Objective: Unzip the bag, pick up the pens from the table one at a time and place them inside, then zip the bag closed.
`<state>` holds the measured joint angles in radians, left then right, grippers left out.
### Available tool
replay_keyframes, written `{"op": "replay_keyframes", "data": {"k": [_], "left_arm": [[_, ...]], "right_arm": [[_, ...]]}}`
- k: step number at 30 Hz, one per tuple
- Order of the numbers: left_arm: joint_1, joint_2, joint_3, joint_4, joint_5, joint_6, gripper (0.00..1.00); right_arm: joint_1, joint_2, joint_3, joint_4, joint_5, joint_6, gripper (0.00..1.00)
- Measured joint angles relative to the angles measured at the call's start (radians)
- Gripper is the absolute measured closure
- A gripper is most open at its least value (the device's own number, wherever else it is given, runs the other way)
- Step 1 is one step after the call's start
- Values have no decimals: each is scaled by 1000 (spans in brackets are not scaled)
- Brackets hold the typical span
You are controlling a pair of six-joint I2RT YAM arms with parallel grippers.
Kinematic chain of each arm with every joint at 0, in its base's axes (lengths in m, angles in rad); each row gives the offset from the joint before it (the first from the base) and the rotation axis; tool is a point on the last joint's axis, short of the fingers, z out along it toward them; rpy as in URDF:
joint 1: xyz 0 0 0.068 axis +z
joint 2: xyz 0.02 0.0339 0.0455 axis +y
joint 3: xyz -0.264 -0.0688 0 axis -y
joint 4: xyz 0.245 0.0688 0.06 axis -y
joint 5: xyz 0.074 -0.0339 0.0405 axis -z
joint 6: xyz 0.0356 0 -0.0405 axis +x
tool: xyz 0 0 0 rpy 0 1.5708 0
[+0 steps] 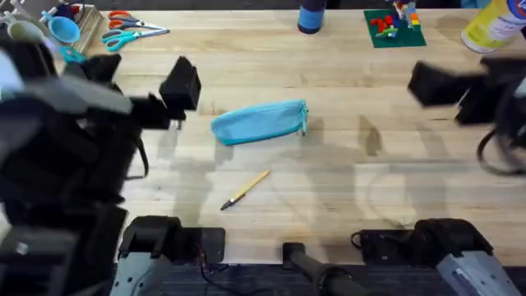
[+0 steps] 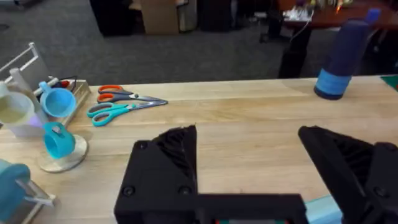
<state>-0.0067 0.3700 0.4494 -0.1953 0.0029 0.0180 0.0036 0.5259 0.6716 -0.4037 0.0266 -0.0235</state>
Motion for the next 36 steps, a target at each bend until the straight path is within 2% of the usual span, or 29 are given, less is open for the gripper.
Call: {"op": "replay_keyframes", "data": {"k": [3,6,12,15,19,28,33,36], "left_arm": [[0,100,99,-18,4,38,10],[0,186,211,-61,30,120,9],[0,349,455,-328,122,285,9],[0,434,528,-454,169,348,10],[0,532,569,-553,234,416,10],[0,616,579,-596,368,464,10],[0,616,582,-686,401,509,8],[0,616,582,-687,404,540,8]], "right_arm": [[0,144,153,-35,-42,0,6],[0,267,284,-84,-89,0,6],[0,451,480,-198,-162,1,6],[0,489,510,-201,-187,0,5],[0,499,513,-204,-212,0,5],[0,499,517,-281,-328,-21,7],[0,499,517,-387,-437,-85,6],[0,499,517,-437,-470,-125,6]]}}
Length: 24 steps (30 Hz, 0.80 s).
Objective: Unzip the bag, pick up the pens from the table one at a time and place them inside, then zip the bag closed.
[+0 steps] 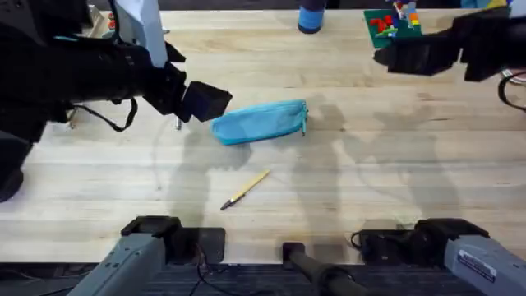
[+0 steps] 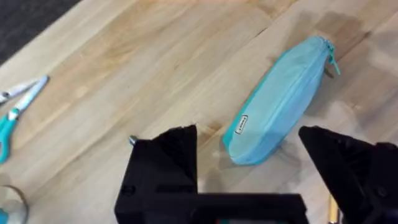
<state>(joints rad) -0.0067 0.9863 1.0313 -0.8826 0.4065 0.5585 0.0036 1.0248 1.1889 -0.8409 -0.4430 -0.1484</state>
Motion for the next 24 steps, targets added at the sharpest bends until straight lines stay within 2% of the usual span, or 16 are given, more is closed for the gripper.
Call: {"op": "replay_keyframes", "data": {"k": [12,14,19,24], "left_arm": [[0,0,0,0,22,52,7],[0,0,0,-39,36,101,7],[4,1,0,-141,96,282,8],[58,1,0,-204,170,443,8]], "right_arm": [[0,0,0,5,-29,-44,6],[0,0,0,5,-29,-44,6],[0,0,0,6,-29,-65,6],[0,0,0,6,-29,-79,6]]}}
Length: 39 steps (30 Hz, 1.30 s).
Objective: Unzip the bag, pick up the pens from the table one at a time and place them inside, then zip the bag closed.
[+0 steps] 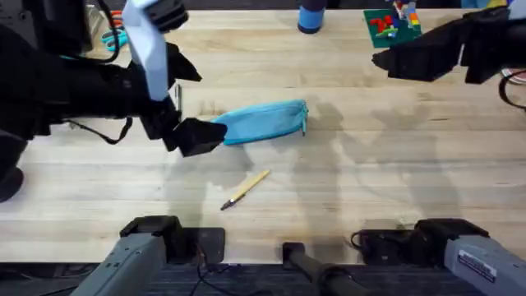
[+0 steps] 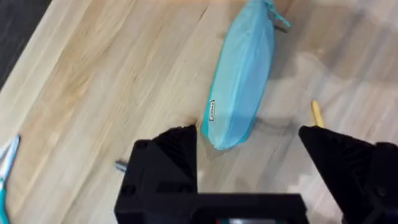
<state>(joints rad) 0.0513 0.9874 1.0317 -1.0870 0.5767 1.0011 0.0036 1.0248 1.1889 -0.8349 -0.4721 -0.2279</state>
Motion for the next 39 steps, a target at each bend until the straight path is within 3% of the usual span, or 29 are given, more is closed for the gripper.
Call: {"op": "replay_keyframes", "data": {"k": [5,9,25,39], "left_arm": [[85,0,0,-64,118,171,8],[130,16,1,-106,157,253,8],[139,103,4,-106,112,306,6],[139,370,5,-90,115,418,5]], "right_arm": [[0,0,0,0,0,-6,6],[0,0,0,0,0,-8,6],[0,0,0,0,0,-9,6],[0,0,0,0,0,-9,6]]}}
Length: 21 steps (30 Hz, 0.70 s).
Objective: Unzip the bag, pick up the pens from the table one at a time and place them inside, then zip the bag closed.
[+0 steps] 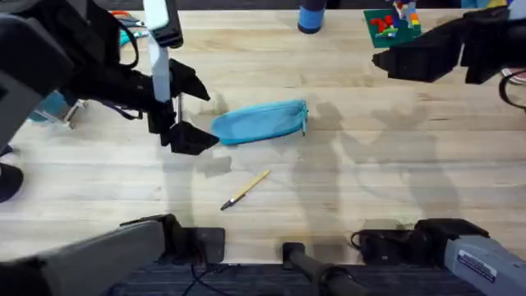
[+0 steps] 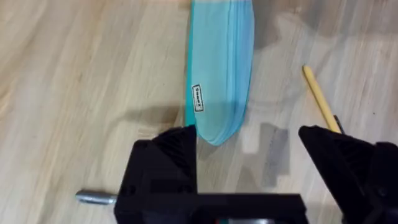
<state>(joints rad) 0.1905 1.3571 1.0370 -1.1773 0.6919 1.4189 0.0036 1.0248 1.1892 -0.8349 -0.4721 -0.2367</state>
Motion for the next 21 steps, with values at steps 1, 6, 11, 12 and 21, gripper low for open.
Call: {"op": "replay_keyframes", "data": {"k": [1,6,11,12,21], "left_arm": [[0,17,0,1,0,10,5],[0,106,0,38,2,40,5],[0,205,0,114,50,48,5],[0,223,0,129,66,49,5],[0,285,0,157,156,51,5]], "right_arm": [[0,0,0,0,0,0,6],[0,0,0,0,0,0,6],[0,0,0,0,0,0,6],[0,0,0,0,0,0,6],[0,0,0,-6,0,0,6]]}}
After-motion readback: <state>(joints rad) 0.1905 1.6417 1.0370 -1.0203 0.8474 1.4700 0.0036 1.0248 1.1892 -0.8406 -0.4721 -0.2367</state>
